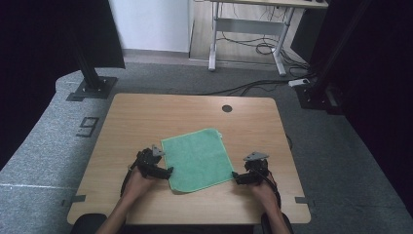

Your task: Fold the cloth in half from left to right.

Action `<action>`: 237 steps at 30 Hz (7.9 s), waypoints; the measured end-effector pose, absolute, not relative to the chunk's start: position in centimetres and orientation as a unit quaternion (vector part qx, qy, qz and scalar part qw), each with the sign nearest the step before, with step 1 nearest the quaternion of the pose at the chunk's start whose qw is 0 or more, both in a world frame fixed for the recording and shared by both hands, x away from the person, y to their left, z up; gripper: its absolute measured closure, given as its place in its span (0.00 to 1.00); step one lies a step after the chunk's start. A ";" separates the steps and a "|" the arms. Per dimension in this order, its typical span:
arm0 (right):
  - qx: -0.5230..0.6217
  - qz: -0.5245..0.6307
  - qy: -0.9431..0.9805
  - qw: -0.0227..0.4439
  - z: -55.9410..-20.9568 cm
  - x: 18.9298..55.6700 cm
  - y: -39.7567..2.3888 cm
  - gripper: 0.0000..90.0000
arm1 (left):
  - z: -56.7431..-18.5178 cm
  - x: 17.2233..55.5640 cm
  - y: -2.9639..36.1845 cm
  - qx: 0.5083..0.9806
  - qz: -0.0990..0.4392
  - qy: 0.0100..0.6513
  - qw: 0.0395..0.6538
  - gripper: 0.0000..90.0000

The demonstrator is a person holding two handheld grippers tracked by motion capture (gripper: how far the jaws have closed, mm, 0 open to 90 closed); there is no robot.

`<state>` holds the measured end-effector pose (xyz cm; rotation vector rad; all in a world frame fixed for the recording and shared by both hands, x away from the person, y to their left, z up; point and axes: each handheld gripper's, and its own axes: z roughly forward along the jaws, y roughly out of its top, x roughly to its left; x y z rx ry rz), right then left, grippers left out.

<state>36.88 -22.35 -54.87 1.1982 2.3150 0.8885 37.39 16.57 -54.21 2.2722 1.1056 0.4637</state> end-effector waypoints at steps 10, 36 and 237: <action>0.453 0.329 0.809 0.179 -55.2 37.2 -24.1 0.05 | -54.0 37.3 16.2 0.862 0.167 0.386 0.284 0.00; 0.459 0.341 0.799 0.187 -55.7 37.1 -24.4 0.00 | -52.4 44.9 19.8 0.800 0.193 0.470 0.319 0.16; 0.282 0.385 0.872 0.103 -50.7 32.1 -17.3 0.97 | -49.1 50.5 4.9 0.855 0.170 0.348 0.344 0.97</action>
